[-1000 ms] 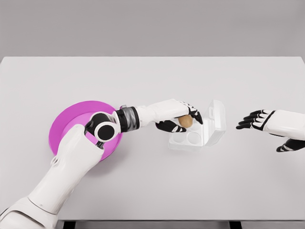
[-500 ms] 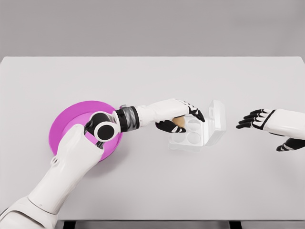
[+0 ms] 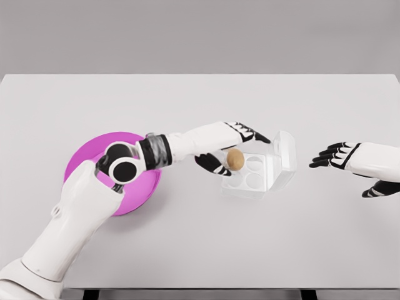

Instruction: Pack egg into the box and close the box lid

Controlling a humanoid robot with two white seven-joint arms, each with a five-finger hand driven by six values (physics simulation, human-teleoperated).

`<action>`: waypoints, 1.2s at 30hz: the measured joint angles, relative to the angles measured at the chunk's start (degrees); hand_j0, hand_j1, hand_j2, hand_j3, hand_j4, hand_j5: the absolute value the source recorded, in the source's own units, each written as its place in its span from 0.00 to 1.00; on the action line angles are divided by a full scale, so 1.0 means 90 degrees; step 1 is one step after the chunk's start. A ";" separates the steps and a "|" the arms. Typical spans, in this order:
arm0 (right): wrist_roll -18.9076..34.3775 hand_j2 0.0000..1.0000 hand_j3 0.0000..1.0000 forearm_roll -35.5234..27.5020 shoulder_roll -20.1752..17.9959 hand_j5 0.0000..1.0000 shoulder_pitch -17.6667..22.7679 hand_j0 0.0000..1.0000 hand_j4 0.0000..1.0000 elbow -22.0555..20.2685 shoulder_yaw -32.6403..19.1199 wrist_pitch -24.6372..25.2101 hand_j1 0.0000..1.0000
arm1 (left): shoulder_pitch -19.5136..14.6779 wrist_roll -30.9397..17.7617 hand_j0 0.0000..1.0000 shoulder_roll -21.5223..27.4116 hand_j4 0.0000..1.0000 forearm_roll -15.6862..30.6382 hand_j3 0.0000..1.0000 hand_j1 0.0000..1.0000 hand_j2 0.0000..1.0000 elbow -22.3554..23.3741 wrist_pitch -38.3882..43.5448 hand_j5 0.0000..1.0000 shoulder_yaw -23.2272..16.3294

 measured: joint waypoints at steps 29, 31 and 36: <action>-0.0001 1.00 1.00 -0.0021 0.0474 1.00 -0.0586 1.00 1.00 -0.0166 0.0416 0.0005 1.00 | 0.1553 0.0000 1.00 0.3494 1.00 0.2811 1.00 1.00 1.00 -0.0850 -0.1520 1.00 0.2977; -0.0001 1.00 1.00 -0.0018 0.0487 1.00 -0.0586 1.00 1.00 -0.0166 0.0545 0.0003 1.00 | 0.1553 0.0000 1.00 0.3497 1.00 0.2813 1.00 1.00 1.00 -0.0847 -0.1520 1.00 0.2981; 0.0000 1.00 1.00 -0.0009 0.0579 1.00 -0.0654 1.00 1.00 -0.0166 0.0679 0.0000 1.00 | 0.1553 0.0000 1.00 0.3499 1.00 0.2814 1.00 1.00 1.00 -0.0845 -0.1520 1.00 0.2985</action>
